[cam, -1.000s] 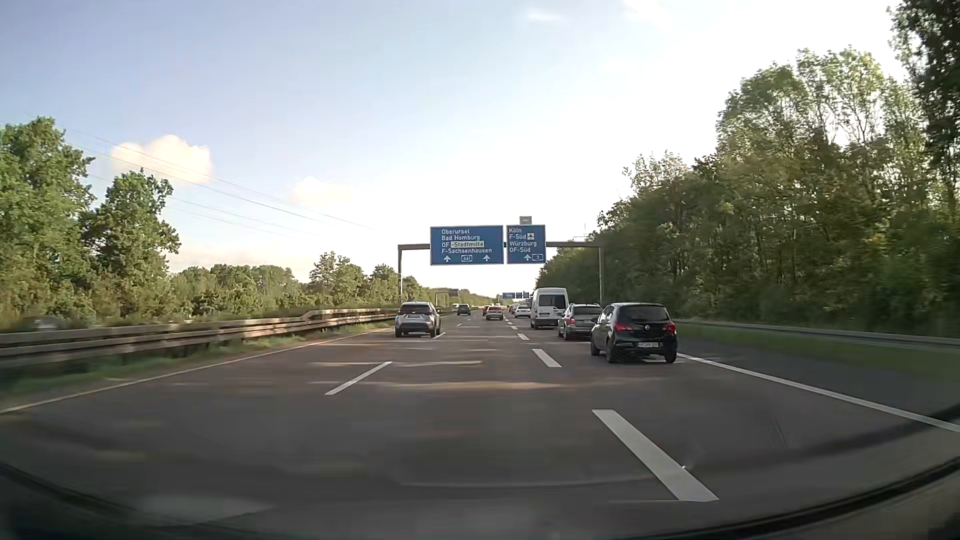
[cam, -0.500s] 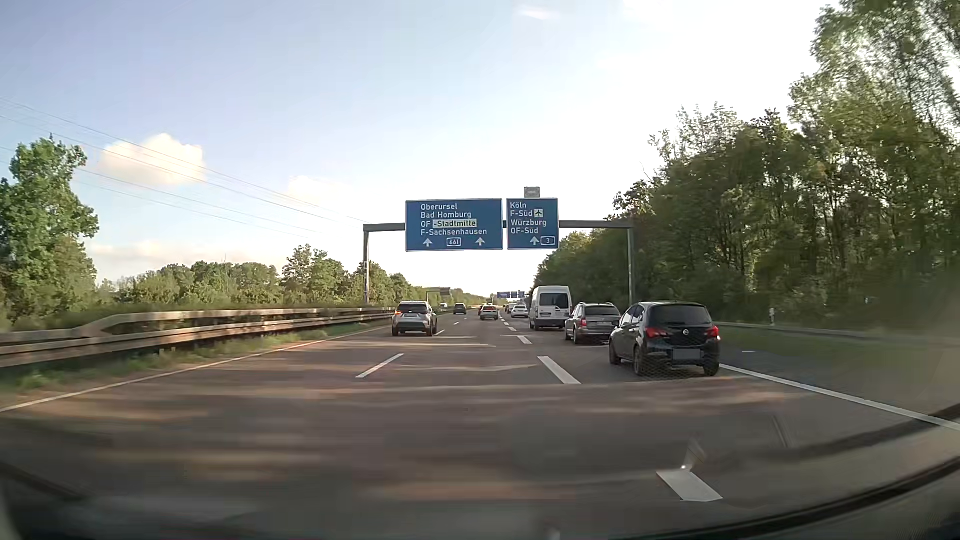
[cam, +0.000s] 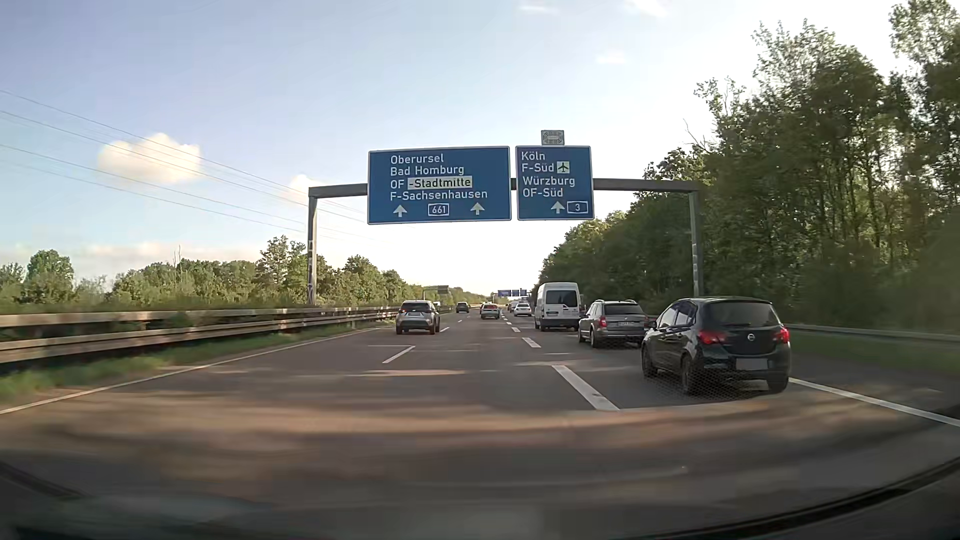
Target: Follow the waypoints while adhering to traffic rules and regulations
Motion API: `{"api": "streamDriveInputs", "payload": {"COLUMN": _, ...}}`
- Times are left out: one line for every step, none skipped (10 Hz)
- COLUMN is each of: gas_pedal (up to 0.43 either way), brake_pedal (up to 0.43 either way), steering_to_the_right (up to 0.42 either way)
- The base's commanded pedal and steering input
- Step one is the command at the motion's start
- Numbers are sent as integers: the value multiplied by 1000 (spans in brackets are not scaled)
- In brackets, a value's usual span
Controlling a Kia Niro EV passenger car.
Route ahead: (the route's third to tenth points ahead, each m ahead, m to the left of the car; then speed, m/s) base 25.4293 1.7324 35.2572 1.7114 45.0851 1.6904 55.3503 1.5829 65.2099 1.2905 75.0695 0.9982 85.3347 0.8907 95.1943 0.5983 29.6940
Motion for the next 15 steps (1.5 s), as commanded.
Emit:
{"api": "streamDriveInputs", "payload": {"gas_pedal": 79, "brake_pedal": 0, "steering_to_the_right": 0}}
{"api": "streamDriveInputs", "payload": {"gas_pedal": 118, "brake_pedal": 0, "steering_to_the_right": 0}}
{"api": "streamDriveInputs", "payload": {"gas_pedal": 138, "brake_pedal": 0, "steering_to_the_right": 0}}
{"api": "streamDriveInputs", "payload": {"gas_pedal": 138, "brake_pedal": 0, "steering_to_the_right": 0}}
{"api": "streamDriveInputs", "payload": {"gas_pedal": 138, "brake_pedal": 0, "steering_to_the_right": 0}}
{"api": "streamDriveInputs", "payload": {"gas_pedal": 138, "brake_pedal": 0, "steering_to_the_right": 0}}
{"api": "streamDriveInputs", "payload": {"gas_pedal": 138, "brake_pedal": 0, "steering_to_the_right": 0}}
{"api": "streamDriveInputs", "payload": {"gas_pedal": 130, "brake_pedal": 0, "steering_to_the_right": 0}}
{"api": "streamDriveInputs", "payload": {"gas_pedal": 130, "brake_pedal": 0, "steering_to_the_right": -1}}
{"api": "streamDriveInputs", "payload": {"gas_pedal": 130, "brake_pedal": 0, "steering_to_the_right": -1}}
{"api": "streamDriveInputs", "payload": {"gas_pedal": 118, "brake_pedal": 0, "steering_to_the_right": -1}}
{"api": "streamDriveInputs", "payload": {"gas_pedal": 110, "brake_pedal": 0, "steering_to_the_right": -1}}
{"api": "streamDriveInputs", "payload": {"gas_pedal": 110, "brake_pedal": 0, "steering_to_the_right": 0}}
{"api": "streamDriveInputs", "payload": {"gas_pedal": 79, "brake_pedal": 0, "steering_to_the_right": 0}}
{"api": "streamDriveInputs", "payload": {"gas_pedal": 59, "brake_pedal": 0, "steering_to_the_right": 0}}
